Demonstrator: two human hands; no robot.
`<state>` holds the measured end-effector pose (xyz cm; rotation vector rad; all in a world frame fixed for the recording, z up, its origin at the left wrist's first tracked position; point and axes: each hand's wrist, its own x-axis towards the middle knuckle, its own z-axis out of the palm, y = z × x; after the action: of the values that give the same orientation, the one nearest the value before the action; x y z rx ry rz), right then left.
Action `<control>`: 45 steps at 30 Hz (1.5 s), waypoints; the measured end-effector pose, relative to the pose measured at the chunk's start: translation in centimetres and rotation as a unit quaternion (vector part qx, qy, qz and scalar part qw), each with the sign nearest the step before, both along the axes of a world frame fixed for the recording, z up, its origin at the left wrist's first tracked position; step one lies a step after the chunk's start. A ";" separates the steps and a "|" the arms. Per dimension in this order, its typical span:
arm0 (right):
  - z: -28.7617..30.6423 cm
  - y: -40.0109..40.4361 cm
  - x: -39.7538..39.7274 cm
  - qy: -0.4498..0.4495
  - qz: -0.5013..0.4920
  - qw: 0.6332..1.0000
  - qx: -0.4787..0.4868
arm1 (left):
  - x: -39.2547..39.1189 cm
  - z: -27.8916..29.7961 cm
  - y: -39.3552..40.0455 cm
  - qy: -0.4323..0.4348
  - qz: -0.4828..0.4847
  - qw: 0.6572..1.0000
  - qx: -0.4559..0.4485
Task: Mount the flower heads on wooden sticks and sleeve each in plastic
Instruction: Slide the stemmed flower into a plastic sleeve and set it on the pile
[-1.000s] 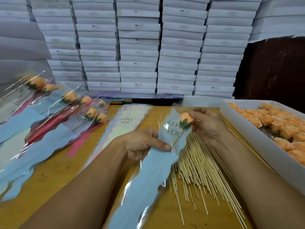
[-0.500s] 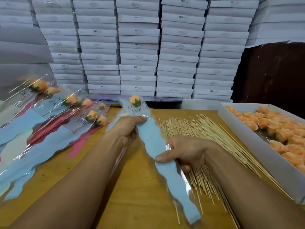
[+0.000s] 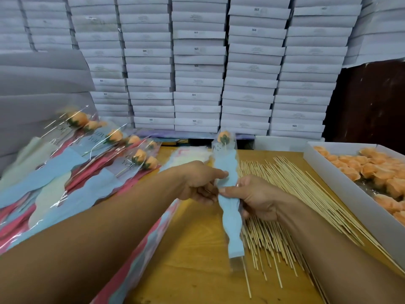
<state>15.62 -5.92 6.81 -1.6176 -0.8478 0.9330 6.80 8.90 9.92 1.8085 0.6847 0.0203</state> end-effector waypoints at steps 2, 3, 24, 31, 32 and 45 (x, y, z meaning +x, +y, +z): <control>-0.1 0.1 -0.1 -0.002 -0.002 1.000 0.011 | -0.5 0.2 -0.8 -0.034 0.015 0.999 -0.006; -0.1 0.1 -0.3 -0.005 0.001 1.000 0.021 | -0.7 0.1 -1.1 -0.059 0.028 0.998 -0.017; -0.2 0.0 0.2 -0.036 0.092 0.995 -0.005 | -15.8 5.8 16.5 -0.179 0.265 0.934 0.159; -0.3 0.0 0.2 -0.050 0.096 0.994 -0.023 | -22.3 5.8 26.4 -0.089 0.359 0.833 0.412; -0.3 0.0 0.2 -0.051 0.097 0.994 -0.025 | -23.2 5.4 27.4 -0.075 0.357 0.821 0.439; -0.4 0.0 0.5 -0.047 0.102 0.993 -0.022 | -26.2 -3.0 33.4 0.244 0.284 0.648 0.663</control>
<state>16.12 -5.93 6.37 -1.6459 -1.0788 1.0299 -19.44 42.28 6.93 2.9106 1.9798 0.6312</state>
